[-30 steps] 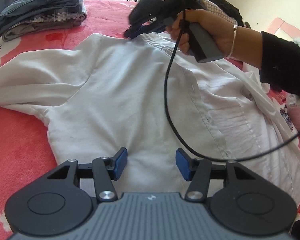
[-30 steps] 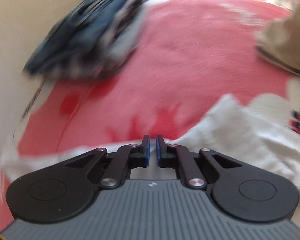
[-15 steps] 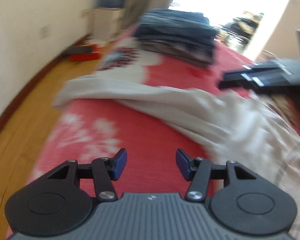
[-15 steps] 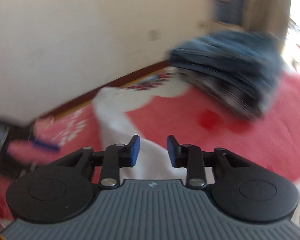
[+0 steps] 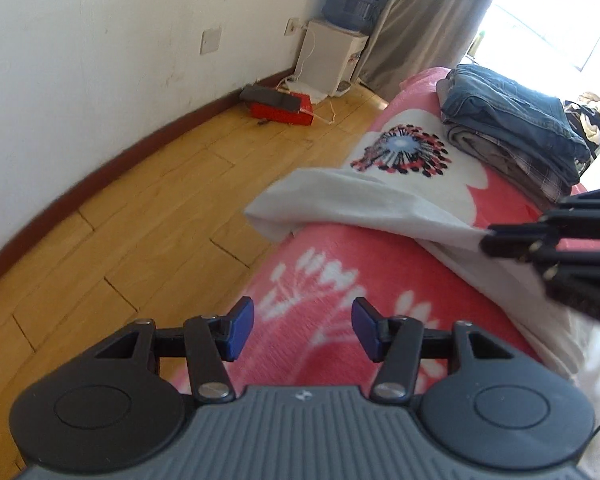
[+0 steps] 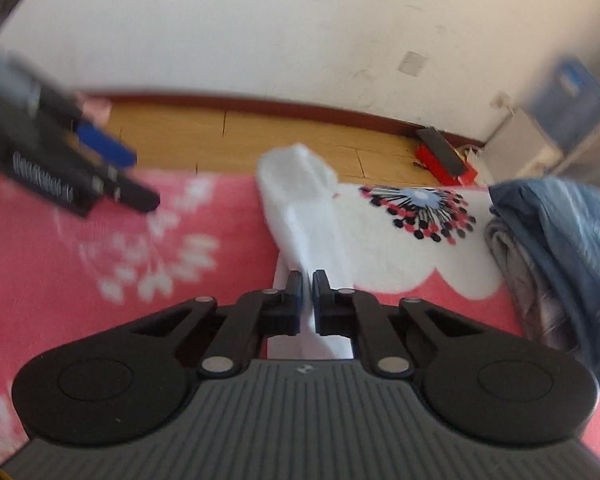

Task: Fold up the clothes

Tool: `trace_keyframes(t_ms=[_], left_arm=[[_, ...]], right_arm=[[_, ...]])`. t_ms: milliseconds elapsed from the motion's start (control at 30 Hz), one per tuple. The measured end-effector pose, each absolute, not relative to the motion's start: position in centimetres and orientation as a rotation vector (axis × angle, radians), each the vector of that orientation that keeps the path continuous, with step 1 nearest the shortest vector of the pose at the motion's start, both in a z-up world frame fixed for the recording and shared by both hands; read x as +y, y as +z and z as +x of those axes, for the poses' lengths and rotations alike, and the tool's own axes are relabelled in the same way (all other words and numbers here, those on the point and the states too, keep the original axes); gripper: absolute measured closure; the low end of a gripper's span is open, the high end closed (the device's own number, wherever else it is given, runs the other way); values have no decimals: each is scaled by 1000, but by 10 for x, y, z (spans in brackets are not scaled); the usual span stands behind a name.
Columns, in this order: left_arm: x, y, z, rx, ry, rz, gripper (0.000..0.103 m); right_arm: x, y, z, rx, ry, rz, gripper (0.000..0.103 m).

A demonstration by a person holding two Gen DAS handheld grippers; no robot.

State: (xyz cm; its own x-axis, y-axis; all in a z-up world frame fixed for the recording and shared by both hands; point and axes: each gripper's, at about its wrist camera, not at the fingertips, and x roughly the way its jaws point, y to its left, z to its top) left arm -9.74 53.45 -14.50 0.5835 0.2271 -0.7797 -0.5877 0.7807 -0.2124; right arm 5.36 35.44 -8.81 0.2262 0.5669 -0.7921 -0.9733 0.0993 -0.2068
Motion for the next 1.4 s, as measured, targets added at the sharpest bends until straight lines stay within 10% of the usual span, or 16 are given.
trace_keyframes(t_ms=[467, 633, 767, 1133, 1233, 1400], left_arm=[[559, -168, -35, 773, 419, -120, 46], [559, -183, -4, 776, 378, 47, 51], [560, -194, 12, 811, 306, 112, 75], [562, -205, 25, 834, 185, 177, 68], [563, -207, 33, 856, 207, 150, 101], [569, -184, 19, 782, 299, 99, 102]], right_arm=[[310, -122, 186, 1069, 935, 160, 103], [302, -130, 190, 1090, 924, 206, 103], [305, -126, 185, 1073, 946, 163, 103], [311, -115, 181, 1035, 985, 83, 103], [312, -113, 179, 1027, 983, 73, 103], [313, -104, 168, 968, 1002, 13, 103]])
